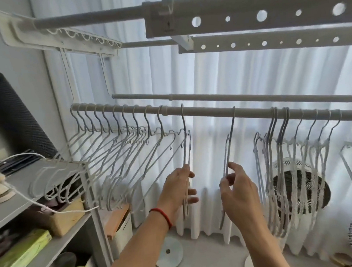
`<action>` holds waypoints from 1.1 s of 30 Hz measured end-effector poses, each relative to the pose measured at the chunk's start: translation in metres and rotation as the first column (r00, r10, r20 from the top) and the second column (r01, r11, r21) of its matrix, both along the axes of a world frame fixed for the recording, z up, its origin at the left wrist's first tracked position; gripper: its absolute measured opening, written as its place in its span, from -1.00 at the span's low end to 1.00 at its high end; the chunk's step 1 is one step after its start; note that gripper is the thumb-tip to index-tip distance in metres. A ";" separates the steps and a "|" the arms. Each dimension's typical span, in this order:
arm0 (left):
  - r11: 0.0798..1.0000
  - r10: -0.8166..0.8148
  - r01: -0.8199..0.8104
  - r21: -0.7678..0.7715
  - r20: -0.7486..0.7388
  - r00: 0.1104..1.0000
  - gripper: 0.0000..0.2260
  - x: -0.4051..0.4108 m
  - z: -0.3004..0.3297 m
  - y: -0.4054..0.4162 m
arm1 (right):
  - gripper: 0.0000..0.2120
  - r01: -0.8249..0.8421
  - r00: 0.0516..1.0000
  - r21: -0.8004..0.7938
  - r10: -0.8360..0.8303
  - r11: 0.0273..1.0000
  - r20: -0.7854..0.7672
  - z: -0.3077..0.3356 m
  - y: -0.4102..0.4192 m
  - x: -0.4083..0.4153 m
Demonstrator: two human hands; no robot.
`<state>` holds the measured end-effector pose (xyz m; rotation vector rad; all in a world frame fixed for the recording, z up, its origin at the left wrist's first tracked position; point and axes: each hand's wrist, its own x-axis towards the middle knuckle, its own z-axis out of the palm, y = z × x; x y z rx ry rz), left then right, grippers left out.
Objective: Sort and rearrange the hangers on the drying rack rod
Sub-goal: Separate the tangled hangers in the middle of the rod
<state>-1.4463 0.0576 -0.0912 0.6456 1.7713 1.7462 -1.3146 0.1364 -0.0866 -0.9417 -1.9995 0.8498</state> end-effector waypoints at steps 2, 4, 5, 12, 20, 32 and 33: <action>1.000 -0.005 0.005 0.002 0.029 1.000 -0.62 -0.008 -0.001 -0.007 | -0.55 -0.004 0.999 -0.061 0.002 0.998 -0.047 -0.001 -0.002 -0.010; 1.000 -0.007 0.007 0.010 0.046 0.999 -0.62 -0.015 -0.002 -0.012 | -0.60 -0.019 0.994 -0.132 0.004 0.991 -0.106 -0.003 -0.004 -0.019; 1.000 -0.010 0.010 0.010 0.043 0.999 -0.62 -0.018 -0.003 -0.015 | -0.62 -0.037 0.989 -0.178 0.011 0.983 -0.145 -0.004 -0.006 -0.024; 0.999 -0.035 0.036 -0.006 0.018 0.999 -0.65 -0.036 -0.006 -0.024 | -0.63 -0.285 0.880 -0.480 0.028 0.830 -0.474 -0.019 -0.010 -0.049; 0.998 -0.053 0.053 -0.028 -0.016 0.998 -0.64 -0.042 -0.009 -0.027 | -0.64 -0.363 0.884 -0.534 0.103 0.764 -0.455 -0.025 -0.018 -0.056; 0.999 -0.053 0.053 0.008 0.024 0.998 -0.62 -0.041 -0.013 -0.023 | -0.61 -0.288 0.952 -0.449 0.202 0.846 -0.230 -0.017 -0.029 -0.073; 0.999 -0.053 0.053 0.009 0.027 0.998 -0.62 -0.042 -0.013 -0.023 | -0.61 -0.290 0.952 -0.450 0.208 0.844 -0.224 -0.017 -0.030 -0.075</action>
